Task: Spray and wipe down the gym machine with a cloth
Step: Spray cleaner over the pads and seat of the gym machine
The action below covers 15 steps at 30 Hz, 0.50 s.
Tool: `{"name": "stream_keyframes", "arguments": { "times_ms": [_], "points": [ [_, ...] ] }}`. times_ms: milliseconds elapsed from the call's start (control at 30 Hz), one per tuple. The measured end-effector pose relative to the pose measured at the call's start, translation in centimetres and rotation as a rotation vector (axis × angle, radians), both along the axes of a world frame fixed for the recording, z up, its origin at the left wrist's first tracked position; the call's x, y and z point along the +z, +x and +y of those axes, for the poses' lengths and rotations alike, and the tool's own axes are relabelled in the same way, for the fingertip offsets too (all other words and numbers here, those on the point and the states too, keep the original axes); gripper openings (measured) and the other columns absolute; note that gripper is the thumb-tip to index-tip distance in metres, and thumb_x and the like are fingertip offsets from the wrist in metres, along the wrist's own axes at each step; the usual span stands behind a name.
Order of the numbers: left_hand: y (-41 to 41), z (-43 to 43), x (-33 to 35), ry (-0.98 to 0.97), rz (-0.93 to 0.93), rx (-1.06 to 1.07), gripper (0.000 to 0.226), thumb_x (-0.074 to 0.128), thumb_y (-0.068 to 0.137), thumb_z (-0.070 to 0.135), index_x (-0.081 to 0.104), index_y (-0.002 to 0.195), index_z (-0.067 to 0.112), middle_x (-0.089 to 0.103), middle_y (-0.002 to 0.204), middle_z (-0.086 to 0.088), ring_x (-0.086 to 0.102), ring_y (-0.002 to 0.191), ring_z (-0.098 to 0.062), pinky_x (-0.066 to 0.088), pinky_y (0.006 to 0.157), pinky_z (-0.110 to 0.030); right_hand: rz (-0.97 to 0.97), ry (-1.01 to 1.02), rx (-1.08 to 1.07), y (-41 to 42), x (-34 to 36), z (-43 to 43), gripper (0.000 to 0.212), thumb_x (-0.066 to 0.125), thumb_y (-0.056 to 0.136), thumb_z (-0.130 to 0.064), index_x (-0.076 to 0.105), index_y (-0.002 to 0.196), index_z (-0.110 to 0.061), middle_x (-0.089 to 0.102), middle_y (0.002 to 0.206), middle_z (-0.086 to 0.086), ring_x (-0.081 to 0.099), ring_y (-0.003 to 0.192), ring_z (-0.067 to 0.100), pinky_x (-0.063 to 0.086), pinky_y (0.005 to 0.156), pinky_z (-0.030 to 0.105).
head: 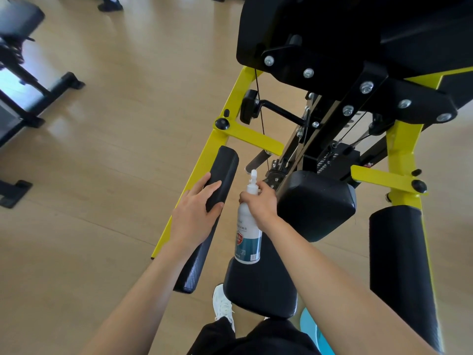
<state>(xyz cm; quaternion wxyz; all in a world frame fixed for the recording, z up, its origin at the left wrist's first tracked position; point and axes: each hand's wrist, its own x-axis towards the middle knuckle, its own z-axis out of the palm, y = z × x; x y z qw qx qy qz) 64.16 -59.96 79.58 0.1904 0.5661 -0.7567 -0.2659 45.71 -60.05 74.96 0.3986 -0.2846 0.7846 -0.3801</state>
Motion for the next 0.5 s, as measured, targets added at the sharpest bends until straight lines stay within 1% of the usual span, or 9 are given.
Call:
{"name": "stream_keyframes", "arguments": {
  "times_ms": [100,133,200,300,400,500],
  "points": [
    [0.1,0.0,0.0,0.006,0.004,-0.003,0.052,0.068,0.096,0.032,0.054,0.146,0.033,0.034,0.164,0.013,0.047,0.140,-0.022,0.049,0.104,-0.045,-0.015,0.015,0.034,-0.1,0.4,1.1,0.039,0.078,0.079,-0.017,0.057,0.112,-0.019,0.065,0.108,0.009,0.066,0.094,0.027,0.059,0.084,0.042],
    [0.1,0.0,-0.1,0.004,0.008,-0.004,0.052,0.068,0.096,0.032,0.055,0.146,0.032,0.035,0.164,0.013,0.047,0.140,-0.023,0.049,0.104,-0.045,-0.030,0.007,0.078,-0.4,0.7,1.4,0.042,0.079,0.078,-0.016,0.058,0.115,-0.019,0.065,0.107,0.010,0.067,0.094,0.027,0.060,0.082,0.042],
    [0.0,-0.1,-0.1,-0.002,0.016,-0.001,0.049,0.068,0.096,0.032,0.057,0.144,0.030,0.036,0.163,0.011,0.049,0.139,-0.023,0.049,0.103,-0.044,-0.081,-0.019,0.194,-0.7,1.6,2.4,0.047,0.080,0.077,-0.012,0.059,0.119,-0.021,0.067,0.098,0.011,0.068,0.087,0.025,0.061,0.075,0.038],
    [0.0,0.0,-0.1,-0.012,0.024,0.003,0.045,0.067,0.097,0.032,0.060,0.142,0.029,0.038,0.162,0.010,0.052,0.136,-0.024,0.049,0.100,-0.043,-0.085,-0.043,0.314,-0.6,2.9,4.1,0.040,0.081,0.077,-0.010,0.062,0.110,-0.023,0.068,0.096,0.010,0.069,0.081,0.021,0.060,0.071,0.031],
    [0.0,0.1,-0.3,-0.026,0.042,0.001,0.040,0.066,0.098,0.030,0.062,0.138,0.027,0.041,0.161,0.008,0.053,0.135,-0.024,0.050,0.100,-0.043,-0.015,-0.019,0.406,0.0,3.5,5.8,0.032,0.083,0.074,-0.013,0.065,0.100,-0.016,0.067,0.087,0.004,0.068,0.079,0.019,0.060,0.072,0.033],
    [0.1,0.4,-0.4,-0.036,0.073,0.025,0.034,0.066,0.097,0.025,0.067,0.131,0.023,0.047,0.157,0.005,0.056,0.132,-0.024,0.050,0.100,-0.042,-0.005,-0.003,0.442,0.2,3.5,7.7,0.029,0.084,0.073,-0.015,0.066,0.095,-0.015,0.069,0.081,0.004,0.071,0.078,0.025,0.061,0.073,0.037]
  ]
}}
